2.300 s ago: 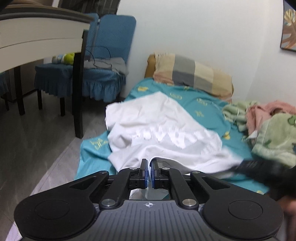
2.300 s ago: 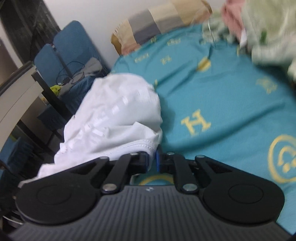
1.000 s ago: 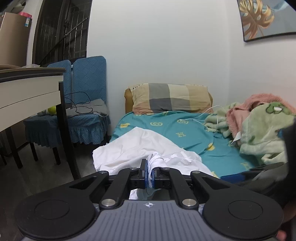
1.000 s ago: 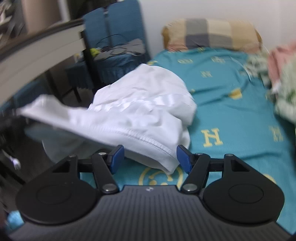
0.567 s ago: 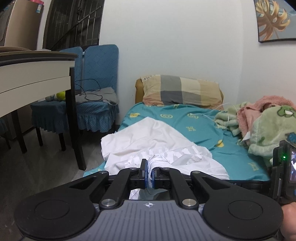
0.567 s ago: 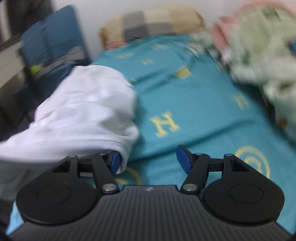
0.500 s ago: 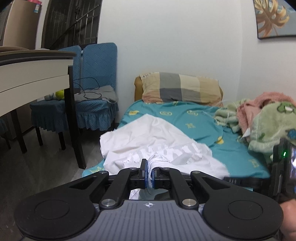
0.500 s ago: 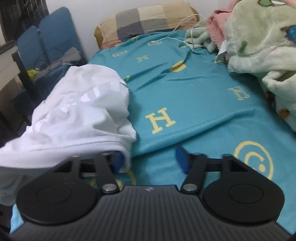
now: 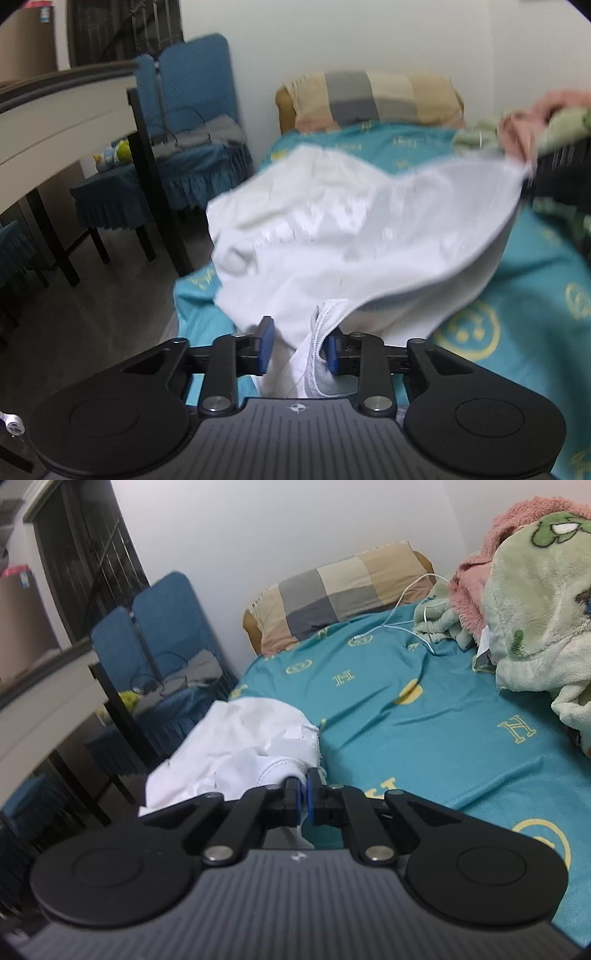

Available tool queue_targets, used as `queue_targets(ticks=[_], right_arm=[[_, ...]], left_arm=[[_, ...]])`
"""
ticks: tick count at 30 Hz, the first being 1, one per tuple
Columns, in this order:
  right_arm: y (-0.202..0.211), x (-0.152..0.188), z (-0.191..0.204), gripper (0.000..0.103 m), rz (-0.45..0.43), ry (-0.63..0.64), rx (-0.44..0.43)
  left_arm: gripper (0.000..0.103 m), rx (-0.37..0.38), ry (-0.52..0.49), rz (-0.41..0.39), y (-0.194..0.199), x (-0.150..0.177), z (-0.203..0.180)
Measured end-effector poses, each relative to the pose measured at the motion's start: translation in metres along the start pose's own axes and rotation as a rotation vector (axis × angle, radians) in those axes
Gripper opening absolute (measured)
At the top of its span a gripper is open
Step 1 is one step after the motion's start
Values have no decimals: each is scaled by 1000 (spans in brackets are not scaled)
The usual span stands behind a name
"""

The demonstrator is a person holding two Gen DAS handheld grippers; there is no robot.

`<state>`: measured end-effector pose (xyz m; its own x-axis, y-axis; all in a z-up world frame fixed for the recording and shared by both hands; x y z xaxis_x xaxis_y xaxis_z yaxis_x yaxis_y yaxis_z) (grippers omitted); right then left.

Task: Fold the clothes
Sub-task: 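Lift the T-shirt with both grippers and shake it out in the air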

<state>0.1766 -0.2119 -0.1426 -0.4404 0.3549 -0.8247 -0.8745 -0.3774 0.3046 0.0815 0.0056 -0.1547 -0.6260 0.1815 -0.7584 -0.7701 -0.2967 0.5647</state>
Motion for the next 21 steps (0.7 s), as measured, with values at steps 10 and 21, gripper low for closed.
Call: queue_targets(ticks=[10,21], right_arm=[[-10,18,-21,6,71,120,165],[9,-3,-12,6,16,14,141]], left_arm=[[23,1,26,110,-19,20,-1],[4,-18,259,-138,25,-38,39]])
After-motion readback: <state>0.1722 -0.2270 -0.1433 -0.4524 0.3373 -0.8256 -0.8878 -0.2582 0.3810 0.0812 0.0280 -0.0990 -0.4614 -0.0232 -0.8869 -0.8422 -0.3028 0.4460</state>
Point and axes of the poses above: each gripper's, at about its wrist camera, not at the fingertips, and y roughly against the way its jaws point, z to its left, x to its underside, the point moved 7 cm from there along -y, roughly the way its jaws point, and after that the axes turned 15 degrees about -x, right-handed, at the moved point
